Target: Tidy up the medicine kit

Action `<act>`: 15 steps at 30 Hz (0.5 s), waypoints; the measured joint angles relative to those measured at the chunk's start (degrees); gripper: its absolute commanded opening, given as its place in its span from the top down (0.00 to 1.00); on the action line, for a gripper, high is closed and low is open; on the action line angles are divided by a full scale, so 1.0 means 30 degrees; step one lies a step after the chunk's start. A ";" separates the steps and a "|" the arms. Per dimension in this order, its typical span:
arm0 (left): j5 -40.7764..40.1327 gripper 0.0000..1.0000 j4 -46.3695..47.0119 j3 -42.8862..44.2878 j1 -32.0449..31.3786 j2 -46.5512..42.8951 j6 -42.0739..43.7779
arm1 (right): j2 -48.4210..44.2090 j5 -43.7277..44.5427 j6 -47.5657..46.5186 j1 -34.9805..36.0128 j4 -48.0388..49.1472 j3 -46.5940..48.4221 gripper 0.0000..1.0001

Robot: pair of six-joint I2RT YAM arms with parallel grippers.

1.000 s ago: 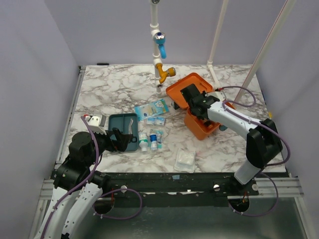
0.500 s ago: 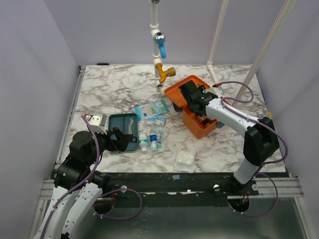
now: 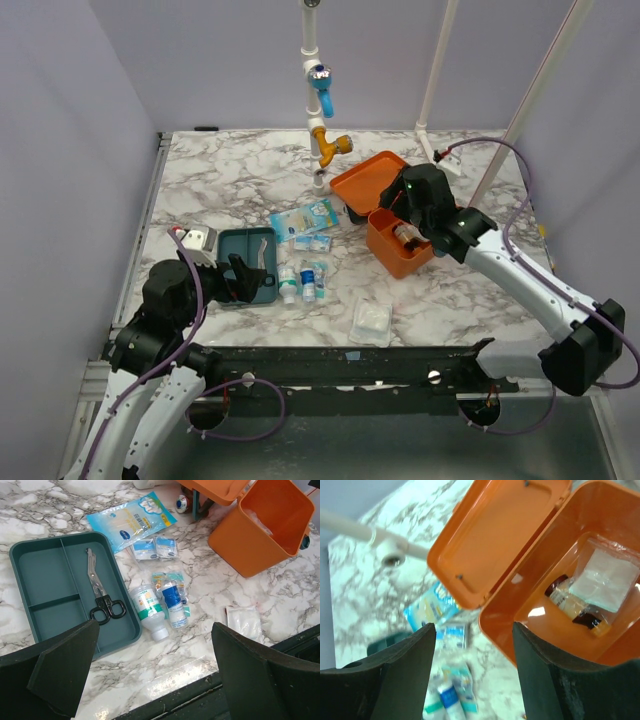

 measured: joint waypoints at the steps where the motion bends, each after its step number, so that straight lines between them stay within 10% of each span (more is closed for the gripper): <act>1: 0.0000 0.02 0.0000 0.0000 0.0000 0.0036 0.0000 | -0.0532 -0.0707 -0.0663 0.0000 0.0000 -0.0262 0.34; 15: 0.0000 0.02 0.0000 0.0000 0.0000 0.0670 0.0000 | -0.4080 -0.7694 -0.4058 0.1880 -0.3133 -0.4881 0.35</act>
